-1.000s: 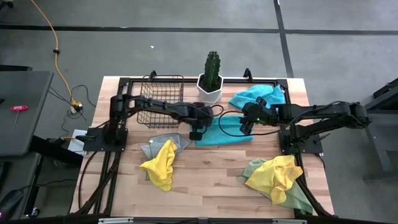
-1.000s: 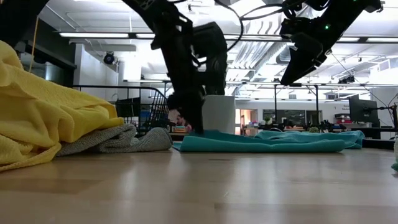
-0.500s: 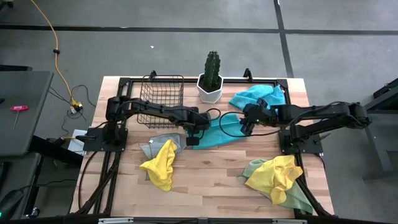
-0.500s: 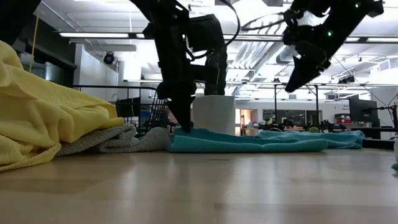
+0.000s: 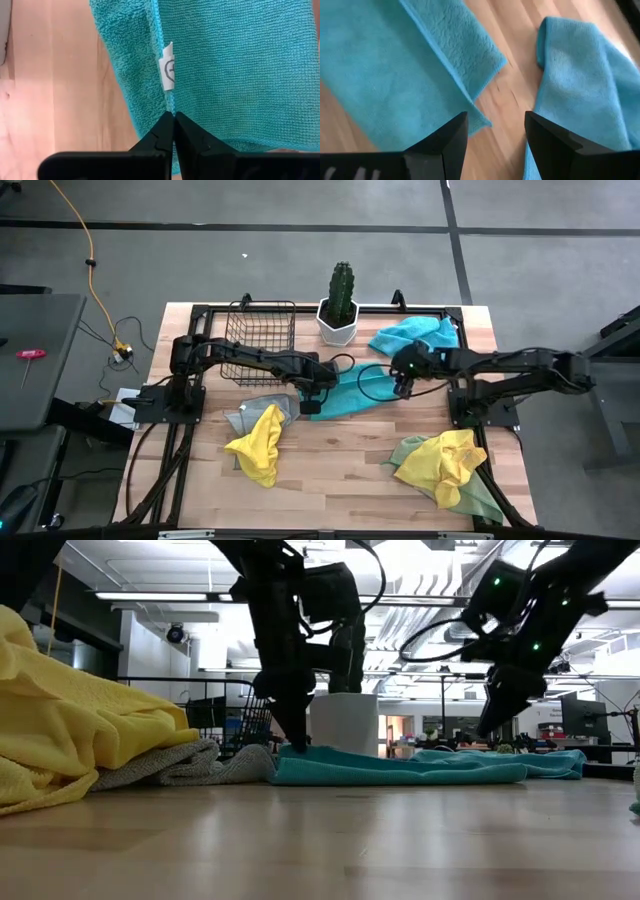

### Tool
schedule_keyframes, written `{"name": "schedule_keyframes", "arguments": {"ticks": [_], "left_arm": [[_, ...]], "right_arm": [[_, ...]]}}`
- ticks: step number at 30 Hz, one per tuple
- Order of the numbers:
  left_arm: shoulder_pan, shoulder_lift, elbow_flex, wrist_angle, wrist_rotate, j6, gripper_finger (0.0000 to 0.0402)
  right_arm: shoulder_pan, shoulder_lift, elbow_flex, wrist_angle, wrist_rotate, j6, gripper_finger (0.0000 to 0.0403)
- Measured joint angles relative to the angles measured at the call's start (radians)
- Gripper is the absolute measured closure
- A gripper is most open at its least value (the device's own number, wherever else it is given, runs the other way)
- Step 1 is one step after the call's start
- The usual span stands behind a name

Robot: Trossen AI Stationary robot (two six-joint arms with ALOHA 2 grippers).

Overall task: Fold microfiber towels
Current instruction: Fold the top blue microfiber towel on the table

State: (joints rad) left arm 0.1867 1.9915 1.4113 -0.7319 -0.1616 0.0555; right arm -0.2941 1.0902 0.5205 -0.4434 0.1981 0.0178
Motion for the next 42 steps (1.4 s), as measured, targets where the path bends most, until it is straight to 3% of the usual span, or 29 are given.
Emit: {"name": "schedule_keyframes", "arguments": {"ticks": [8,24,29,34,42], "left_arm": [[-0.001,0.0,0.0,-0.003,0.001,-0.003,0.0401],[-0.001,0.0,0.0,-0.003,0.003,0.0,0.0401],[-0.001,0.0,0.0,-0.006,0.003,0.0,0.0401],[-0.001,-0.008,0.0,-0.015,0.003,-0.001,0.0401],[-0.015,-0.03,0.0,-0.017,0.002,-0.036,0.0401]], "right_arm": [[-0.101,0.122,0.0,0.065,-0.158,-0.169,0.0214],[-0.118,0.275,0.0,0.155,-0.173,-0.229,0.0221],[-0.118,0.279,0.0,0.158,-0.176,-0.236,0.0275],[-0.118,0.279,0.007,0.148,-0.179,-0.244,0.0381],[-0.075,0.279,0.098,0.086,-0.232,-0.252,0.0399]]}}
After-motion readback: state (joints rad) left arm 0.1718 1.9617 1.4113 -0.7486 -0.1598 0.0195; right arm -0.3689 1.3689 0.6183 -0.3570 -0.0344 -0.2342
